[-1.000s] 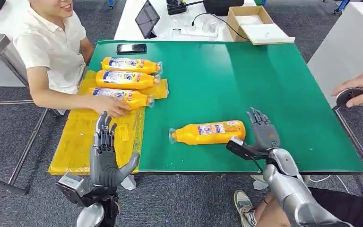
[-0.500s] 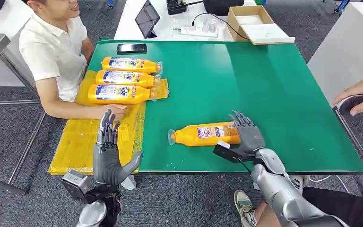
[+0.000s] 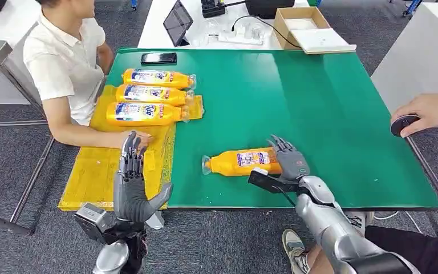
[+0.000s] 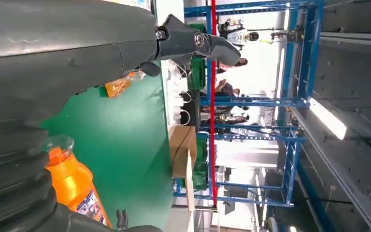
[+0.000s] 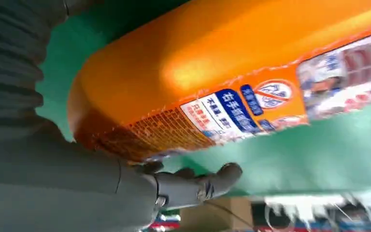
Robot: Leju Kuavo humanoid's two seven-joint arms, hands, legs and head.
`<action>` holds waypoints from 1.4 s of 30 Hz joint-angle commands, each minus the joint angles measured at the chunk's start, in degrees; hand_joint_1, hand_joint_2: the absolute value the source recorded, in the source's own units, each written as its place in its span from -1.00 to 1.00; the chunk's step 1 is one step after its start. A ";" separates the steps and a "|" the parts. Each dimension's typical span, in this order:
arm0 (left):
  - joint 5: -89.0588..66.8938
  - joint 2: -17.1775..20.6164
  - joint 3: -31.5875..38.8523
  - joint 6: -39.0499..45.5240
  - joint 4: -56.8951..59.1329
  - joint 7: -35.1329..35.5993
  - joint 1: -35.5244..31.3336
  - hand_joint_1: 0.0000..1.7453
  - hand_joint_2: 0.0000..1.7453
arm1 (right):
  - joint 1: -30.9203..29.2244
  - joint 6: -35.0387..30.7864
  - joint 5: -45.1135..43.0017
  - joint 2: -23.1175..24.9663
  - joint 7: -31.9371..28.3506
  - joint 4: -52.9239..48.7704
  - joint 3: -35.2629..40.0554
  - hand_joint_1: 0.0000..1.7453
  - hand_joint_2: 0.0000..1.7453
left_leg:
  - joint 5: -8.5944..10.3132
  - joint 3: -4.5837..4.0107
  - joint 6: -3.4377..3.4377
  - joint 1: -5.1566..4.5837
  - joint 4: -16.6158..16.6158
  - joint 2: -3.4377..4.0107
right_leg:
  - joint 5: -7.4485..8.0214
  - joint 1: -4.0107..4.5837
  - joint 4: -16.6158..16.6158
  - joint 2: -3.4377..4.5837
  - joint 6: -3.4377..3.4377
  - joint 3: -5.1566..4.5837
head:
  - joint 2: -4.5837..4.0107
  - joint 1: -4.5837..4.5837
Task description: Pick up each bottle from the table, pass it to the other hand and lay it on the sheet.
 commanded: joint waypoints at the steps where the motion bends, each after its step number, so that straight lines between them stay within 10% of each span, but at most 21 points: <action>1: 0.61 1.31 0.11 -0.75 4.70 0.53 -2.74 -1.00 1.00 | -4.13 7.25 0.33 -2.13 4.49 8.03 3.60 0.92 1.00 | -0.04 0.25 -0.12 0.06 -0.08 -0.03 | -0.07 0.07 -0.07 -0.12 -0.14 0.28 | 0.00 0.02; 9: 0.81 1.36 0.26 -0.91 5.09 0.48 -2.93 -1.00 1.00 | -3.96 7.99 -0.05 -2.63 3.92 8.17 3.35 1.00 1.00 | -0.11 0.41 -0.19 0.11 -0.06 0.00 | -0.12 0.13 -0.08 -0.12 -0.21 0.47 | 0.00 0.00; 23: 1.11 0.08 1.92 4.42 2.87 -3.74 -1.97 -1.00 1.00 | 0.34 -2.98 -16.59 2.69 -19.87 2.66 -8.06 1.00 1.00 | -0.13 0.45 -0.19 0.13 -0.07 0.17 | -0.08 0.15 -0.09 0.06 -0.21 0.45 | 0.00 0.00; 30: 1.10 0.17 1.88 4.43 2.49 -3.74 -1.80 -1.00 1.00 | 0.55 -3.37 -16.57 3.29 -19.65 2.36 -7.95 1.00 1.00 | -0.09 0.23 -0.12 0.09 -0.01 0.16 | -0.05 0.11 -0.01 0.07 -0.13 0.23 | 0.00 -0.02; 36: 5.60 0.09 1.52 1.53 3.02 3.13 1.95 -1.00 1.00 | 17.82 3.05 -31.24 10.79 -23.58 -32.24 -1.93 1.00 1.00 | -0.16 0.32 -0.16 0.15 -0.09 0.28 | -0.08 0.15 -0.07 0.22 -0.18 0.33 | 0.00 0.04; 42: 6.35 -0.18 0.00 -0.36 4.17 3.26 2.50 -1.00 1.00 | 21.54 -2.82 -34.66 12.16 -23.47 -40.10 2.59 1.00 1.00 | -0.12 0.07 -0.12 0.10 -0.03 0.04 | -0.15 0.11 0.02 0.01 -0.13 0.05 | 0.00 -0.02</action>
